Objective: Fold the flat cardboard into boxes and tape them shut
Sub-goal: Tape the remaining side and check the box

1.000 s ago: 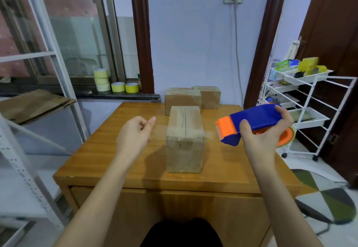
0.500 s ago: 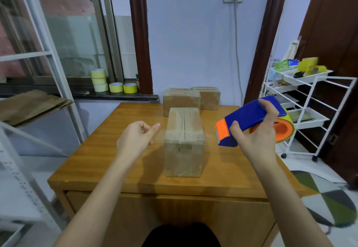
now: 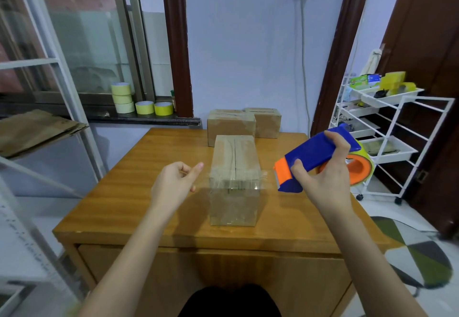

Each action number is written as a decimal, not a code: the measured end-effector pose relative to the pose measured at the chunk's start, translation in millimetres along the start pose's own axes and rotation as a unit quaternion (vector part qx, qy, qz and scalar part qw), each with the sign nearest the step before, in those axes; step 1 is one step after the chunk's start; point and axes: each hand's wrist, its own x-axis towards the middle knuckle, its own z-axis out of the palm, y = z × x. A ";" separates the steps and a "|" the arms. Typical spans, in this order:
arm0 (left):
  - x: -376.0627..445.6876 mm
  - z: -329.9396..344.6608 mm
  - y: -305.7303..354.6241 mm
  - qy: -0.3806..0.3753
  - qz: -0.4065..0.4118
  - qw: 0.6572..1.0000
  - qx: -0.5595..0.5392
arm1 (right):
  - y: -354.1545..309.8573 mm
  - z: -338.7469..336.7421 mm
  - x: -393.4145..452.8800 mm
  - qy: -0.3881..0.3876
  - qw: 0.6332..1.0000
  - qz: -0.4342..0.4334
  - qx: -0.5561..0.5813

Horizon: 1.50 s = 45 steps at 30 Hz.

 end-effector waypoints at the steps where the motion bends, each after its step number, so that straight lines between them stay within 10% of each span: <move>1: -0.2 1.4 -1.6 -0.001 -0.003 1.000 -0.013 | 0.4 0.5 0.2 -0.004 1.000 0.003 0.000; 15: -14.1 34.9 -1.8 -0.052 -0.051 0.989 -0.129 | -0.7 14.7 -4.4 -0.056 0.998 0.038 0.001; 27: -16.2 36.2 6.8 -0.040 -0.007 0.982 0.184 | -6.6 20.3 -6.9 -0.059 0.998 0.004 -0.019; 34: -36.9 53.0 -20.3 -0.054 -0.130 0.986 -0.087 | -11.0 22.1 -8.7 -0.054 0.998 -0.003 -0.033; 38: -55.7 44.2 4.4 -0.069 -0.044 0.931 -0.354 | -10.9 23.3 -8.0 -0.053 0.998 -0.003 -0.036; 45: -60.4 54.1 5.1 -0.114 -0.014 0.966 -0.231 | -11.6 24.5 -7.5 -0.049 0.998 0.004 -0.045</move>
